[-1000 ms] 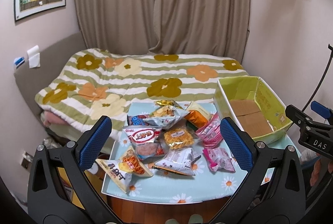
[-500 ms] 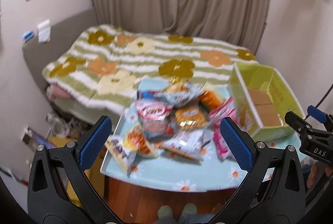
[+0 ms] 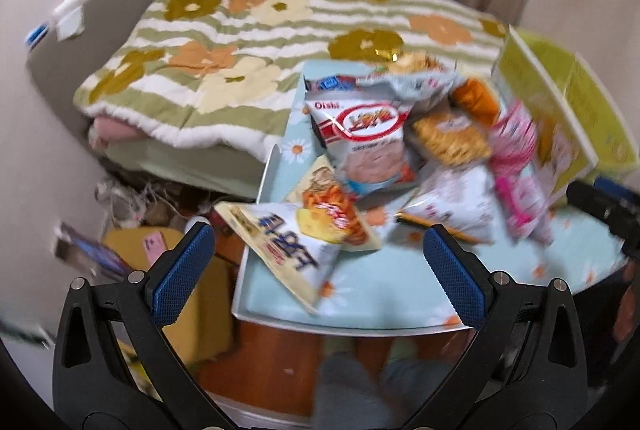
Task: Organize snacks
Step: 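Grasp the cheese-stick chip bag with the left tool while the right tool grasps a white bag, then carry both bags over the cardboard box with the left and right tools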
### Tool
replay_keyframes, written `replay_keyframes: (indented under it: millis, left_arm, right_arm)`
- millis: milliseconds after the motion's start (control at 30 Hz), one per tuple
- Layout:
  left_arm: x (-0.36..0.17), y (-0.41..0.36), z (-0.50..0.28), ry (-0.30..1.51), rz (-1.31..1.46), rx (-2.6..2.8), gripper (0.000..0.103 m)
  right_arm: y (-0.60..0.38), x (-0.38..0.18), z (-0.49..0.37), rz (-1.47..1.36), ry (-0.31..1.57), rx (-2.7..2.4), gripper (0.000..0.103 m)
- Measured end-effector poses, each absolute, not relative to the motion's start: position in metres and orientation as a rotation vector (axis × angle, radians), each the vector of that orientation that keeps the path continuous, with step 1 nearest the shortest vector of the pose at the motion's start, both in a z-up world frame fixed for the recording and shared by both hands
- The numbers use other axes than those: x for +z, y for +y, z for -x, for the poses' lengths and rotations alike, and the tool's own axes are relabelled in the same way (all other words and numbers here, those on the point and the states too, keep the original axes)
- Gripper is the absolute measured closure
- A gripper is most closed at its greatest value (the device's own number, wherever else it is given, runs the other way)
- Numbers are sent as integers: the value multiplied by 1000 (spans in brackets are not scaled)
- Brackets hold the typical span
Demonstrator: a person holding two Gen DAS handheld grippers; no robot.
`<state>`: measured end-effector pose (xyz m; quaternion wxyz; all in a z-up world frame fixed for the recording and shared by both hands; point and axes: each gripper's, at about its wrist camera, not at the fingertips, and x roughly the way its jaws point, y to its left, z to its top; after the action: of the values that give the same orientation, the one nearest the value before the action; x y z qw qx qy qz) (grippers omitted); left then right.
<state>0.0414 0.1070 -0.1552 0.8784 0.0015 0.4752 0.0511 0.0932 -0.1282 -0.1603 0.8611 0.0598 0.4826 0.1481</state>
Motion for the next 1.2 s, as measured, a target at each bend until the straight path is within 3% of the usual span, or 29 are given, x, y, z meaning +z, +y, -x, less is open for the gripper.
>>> replay_keyframes:
  millis: [400, 633, 733, 833, 1033, 1200]
  left_arm:
    - [-224, 101, -93, 1172, -404, -154, 0]
    - [-257, 97, -106, 1238, -465, -249, 0]
    - [-266, 98, -109, 1261, -463, -273, 7]
    - [-276, 102, -114, 1290, -460, -291, 23]
    - [-282, 107, -120, 1297, -448, -320, 34]
    - [-282, 108, -121, 1281, -450, -335, 37]
  right_arm:
    - [-78, -206, -120, -224, 1172, 197, 0]
    - [-64, -226, -133, -250, 1223, 145, 0]
    - [-58, -231, -139, -249, 1236, 130, 0]
    - [-53, -237, -146, -251, 1249, 115, 0]
    - [-48, -249, -159, -235, 1269, 81, 0]
    - [-43, -256, -163, -215, 1280, 55, 2]
